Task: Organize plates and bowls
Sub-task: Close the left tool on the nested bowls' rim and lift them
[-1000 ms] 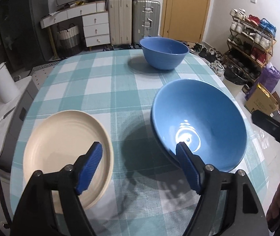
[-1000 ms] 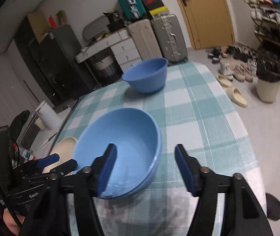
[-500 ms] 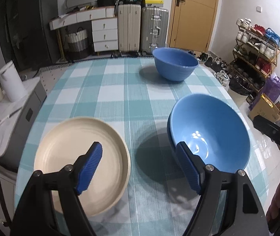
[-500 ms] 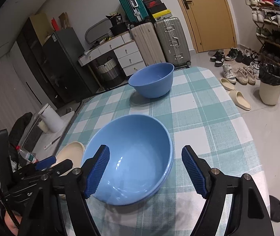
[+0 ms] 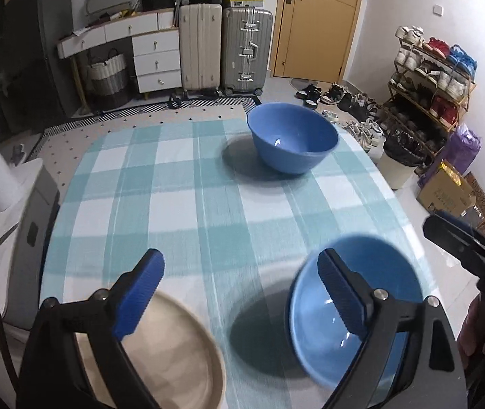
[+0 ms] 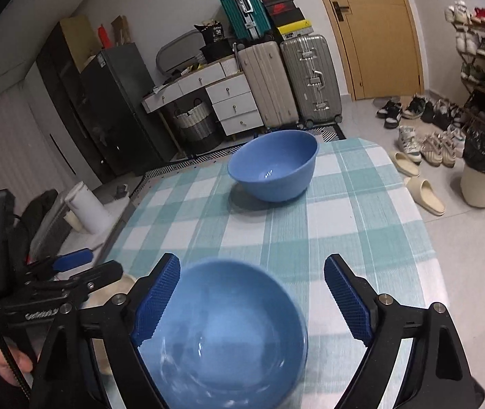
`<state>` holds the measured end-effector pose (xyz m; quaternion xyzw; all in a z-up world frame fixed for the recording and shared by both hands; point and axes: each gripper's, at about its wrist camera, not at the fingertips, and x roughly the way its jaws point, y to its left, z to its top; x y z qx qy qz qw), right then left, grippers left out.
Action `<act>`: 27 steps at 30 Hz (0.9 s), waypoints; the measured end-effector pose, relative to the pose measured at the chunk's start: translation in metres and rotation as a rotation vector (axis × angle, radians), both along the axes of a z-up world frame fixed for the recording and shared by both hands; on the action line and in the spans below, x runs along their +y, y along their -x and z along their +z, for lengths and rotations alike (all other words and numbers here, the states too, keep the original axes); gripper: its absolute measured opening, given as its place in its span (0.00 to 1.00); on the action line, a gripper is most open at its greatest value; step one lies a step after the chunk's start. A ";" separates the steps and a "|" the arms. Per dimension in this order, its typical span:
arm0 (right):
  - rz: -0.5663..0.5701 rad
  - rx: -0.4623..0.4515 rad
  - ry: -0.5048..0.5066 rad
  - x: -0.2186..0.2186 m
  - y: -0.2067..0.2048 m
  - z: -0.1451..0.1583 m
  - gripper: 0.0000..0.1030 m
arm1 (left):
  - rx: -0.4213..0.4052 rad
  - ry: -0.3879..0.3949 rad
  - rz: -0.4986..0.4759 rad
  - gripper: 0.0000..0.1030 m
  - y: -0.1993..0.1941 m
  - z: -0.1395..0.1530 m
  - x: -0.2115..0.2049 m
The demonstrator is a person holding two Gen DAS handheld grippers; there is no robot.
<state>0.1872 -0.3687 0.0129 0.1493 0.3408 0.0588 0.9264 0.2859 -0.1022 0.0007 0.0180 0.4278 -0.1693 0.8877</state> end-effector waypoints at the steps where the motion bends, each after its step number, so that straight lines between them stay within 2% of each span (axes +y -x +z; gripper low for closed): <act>1: -0.004 0.003 -0.022 -0.006 -0.009 0.003 0.86 | 0.022 0.008 -0.003 0.91 -0.012 0.001 -0.001; 5: -0.017 -0.019 -0.123 -0.027 -0.027 0.011 0.86 | 0.087 0.019 -0.012 0.94 -0.059 0.002 -0.011; 8: -0.022 -0.065 -0.207 -0.042 -0.035 0.002 0.87 | 0.150 -0.024 -0.022 0.94 -0.098 -0.007 -0.025; 10: -0.024 -0.068 -0.239 -0.048 -0.041 -0.008 0.87 | 0.161 -0.057 0.006 0.94 -0.122 -0.012 -0.034; 14: -0.009 -0.051 -0.278 -0.057 -0.050 -0.031 0.87 | 0.242 -0.075 0.019 0.94 -0.172 -0.032 -0.054; 17: -0.028 -0.057 -0.272 -0.066 -0.053 -0.046 0.87 | 0.304 -0.039 0.042 0.94 -0.203 -0.049 -0.063; 21: -0.041 -0.008 -0.299 -0.081 -0.066 -0.062 0.87 | 0.362 -0.035 0.056 0.93 -0.222 -0.070 -0.076; 27: -0.056 -0.044 -0.319 -0.099 -0.076 -0.057 0.87 | 0.399 -0.028 0.049 0.93 -0.233 -0.086 -0.095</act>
